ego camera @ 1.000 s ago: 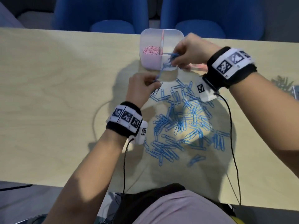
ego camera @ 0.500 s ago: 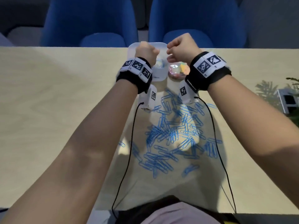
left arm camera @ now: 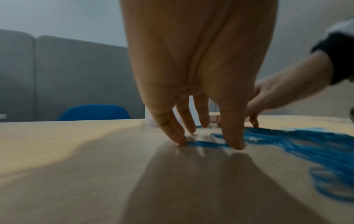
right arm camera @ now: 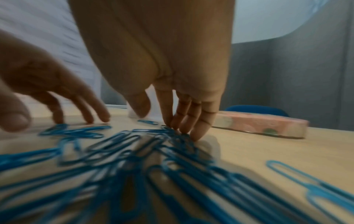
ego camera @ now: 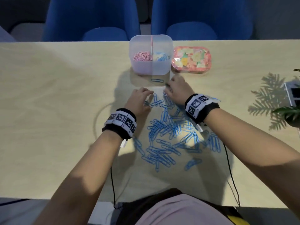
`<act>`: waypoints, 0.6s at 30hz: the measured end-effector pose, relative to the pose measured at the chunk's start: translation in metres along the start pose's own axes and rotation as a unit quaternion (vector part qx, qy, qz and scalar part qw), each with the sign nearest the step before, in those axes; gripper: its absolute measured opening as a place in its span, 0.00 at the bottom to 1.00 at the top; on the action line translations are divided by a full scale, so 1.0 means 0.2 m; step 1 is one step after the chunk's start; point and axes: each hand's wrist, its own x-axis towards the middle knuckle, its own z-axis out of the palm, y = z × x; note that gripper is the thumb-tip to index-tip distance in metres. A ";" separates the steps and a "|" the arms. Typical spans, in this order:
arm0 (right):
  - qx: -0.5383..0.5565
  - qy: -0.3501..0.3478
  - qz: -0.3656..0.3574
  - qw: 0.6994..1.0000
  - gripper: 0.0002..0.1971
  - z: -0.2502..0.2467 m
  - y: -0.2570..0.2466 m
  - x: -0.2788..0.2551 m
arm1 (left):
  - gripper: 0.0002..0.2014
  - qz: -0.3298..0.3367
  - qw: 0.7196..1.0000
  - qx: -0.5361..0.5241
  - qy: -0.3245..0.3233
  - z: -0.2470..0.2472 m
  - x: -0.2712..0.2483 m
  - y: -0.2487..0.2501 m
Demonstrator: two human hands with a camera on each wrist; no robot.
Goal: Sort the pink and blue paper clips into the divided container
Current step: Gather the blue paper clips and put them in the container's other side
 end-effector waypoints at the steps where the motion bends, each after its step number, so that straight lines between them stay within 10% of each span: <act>1: -0.012 -0.008 -0.020 1.000 0.19 0.02 -0.03 -0.01 | 0.28 0.003 1.000 0.008 0.008 0.02 0.01 0.00; 18: 0.010 0.004 0.033 0.999 0.10 0.10 -0.07 -0.23 | 0.09 0.071 0.992 0.101 0.035 0.08 0.02 0.06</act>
